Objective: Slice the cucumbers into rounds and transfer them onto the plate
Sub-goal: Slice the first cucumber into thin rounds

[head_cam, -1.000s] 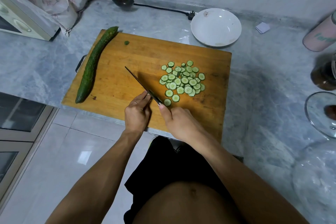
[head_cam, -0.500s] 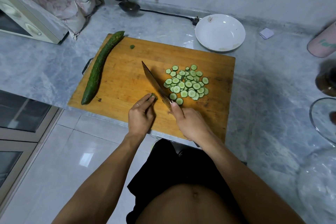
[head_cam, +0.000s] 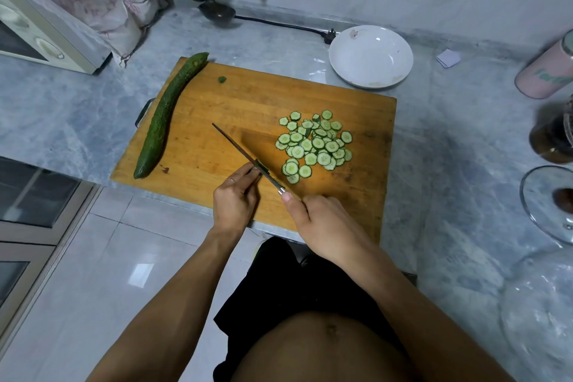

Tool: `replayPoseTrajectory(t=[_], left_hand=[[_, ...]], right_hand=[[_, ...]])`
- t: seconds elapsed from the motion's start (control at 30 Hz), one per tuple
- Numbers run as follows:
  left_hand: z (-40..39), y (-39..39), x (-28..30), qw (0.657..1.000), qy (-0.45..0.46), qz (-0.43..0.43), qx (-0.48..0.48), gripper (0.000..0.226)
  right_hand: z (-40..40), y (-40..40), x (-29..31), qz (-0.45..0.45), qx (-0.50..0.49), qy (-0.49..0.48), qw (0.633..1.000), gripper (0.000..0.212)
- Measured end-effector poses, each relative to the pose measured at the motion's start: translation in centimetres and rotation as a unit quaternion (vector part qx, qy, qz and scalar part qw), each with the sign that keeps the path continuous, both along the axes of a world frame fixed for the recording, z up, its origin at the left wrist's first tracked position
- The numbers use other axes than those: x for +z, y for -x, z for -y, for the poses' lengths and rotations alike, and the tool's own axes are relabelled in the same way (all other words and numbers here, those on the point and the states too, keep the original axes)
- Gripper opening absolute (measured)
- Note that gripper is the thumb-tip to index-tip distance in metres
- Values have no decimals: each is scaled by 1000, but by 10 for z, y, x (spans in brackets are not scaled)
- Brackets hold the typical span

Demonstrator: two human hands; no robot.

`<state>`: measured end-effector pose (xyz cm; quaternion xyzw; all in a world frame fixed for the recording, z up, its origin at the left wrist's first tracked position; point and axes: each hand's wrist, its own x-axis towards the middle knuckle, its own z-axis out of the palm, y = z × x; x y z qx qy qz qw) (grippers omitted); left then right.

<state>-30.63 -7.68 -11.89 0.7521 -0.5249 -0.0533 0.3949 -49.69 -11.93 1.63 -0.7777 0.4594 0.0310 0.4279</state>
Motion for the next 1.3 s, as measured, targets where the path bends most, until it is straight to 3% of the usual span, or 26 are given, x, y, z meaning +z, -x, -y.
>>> replayPoseTrajectory(t=[0.4,1.0,1.3], left_hand=[[1,4,0,1000,-7,-13,4,32],[-1,5,4,998,29,-42,37,33],[-3,-3,3,999,10,-32,10,30]], right_hand=[[3,-12,-5,14,-20,-43,999,62],[13,-10,-31,27,-74,-6,997,65],[-4,-3,-8,32,-16,-2,999,62]])
